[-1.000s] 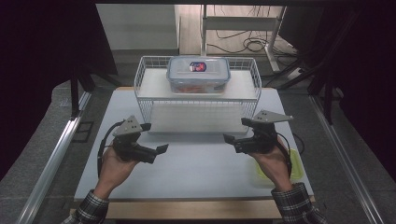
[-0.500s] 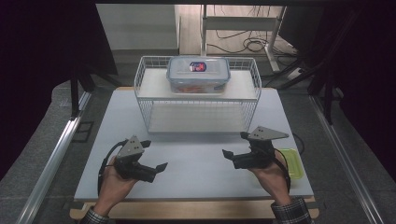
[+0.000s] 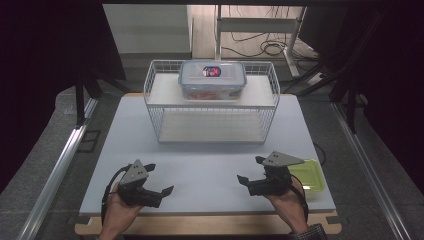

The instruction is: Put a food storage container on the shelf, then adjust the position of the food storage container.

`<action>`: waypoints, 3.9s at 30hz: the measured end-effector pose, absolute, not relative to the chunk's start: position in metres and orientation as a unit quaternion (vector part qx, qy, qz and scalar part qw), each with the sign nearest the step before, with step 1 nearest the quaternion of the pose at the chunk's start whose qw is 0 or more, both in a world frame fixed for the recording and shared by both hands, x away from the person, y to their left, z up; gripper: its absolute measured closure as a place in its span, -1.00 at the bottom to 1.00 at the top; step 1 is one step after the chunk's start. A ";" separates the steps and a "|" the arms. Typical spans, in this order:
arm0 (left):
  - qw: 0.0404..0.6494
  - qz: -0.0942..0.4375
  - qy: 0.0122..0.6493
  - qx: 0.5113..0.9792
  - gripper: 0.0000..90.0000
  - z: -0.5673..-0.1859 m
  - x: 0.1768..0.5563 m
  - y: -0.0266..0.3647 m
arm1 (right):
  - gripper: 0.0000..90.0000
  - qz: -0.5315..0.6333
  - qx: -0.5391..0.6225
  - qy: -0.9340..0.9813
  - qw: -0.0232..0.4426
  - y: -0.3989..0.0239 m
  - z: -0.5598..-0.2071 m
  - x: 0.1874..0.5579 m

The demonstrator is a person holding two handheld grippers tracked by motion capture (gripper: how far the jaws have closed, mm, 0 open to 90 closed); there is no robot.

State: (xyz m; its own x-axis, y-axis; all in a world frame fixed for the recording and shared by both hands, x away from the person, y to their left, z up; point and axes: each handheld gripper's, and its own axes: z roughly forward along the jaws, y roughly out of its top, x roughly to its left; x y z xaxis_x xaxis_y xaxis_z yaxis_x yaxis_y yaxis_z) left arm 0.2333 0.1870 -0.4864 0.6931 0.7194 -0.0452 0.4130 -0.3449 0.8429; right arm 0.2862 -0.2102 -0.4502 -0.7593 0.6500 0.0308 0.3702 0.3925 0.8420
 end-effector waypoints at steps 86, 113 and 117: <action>0.425 0.169 0.378 0.805 -0.90 -0.518 0.227 0.197 | 0.99 0.290 0.508 0.780 0.222 -0.345 -0.476 0.302; 0.422 0.163 0.378 0.808 -0.90 -0.519 0.228 0.194 | 0.99 0.339 0.411 0.829 0.169 -0.241 -0.482 0.307; 0.421 0.162 0.378 0.809 -0.90 -0.520 0.228 0.194 | 0.99 0.345 0.399 0.833 0.167 -0.227 -0.483 0.308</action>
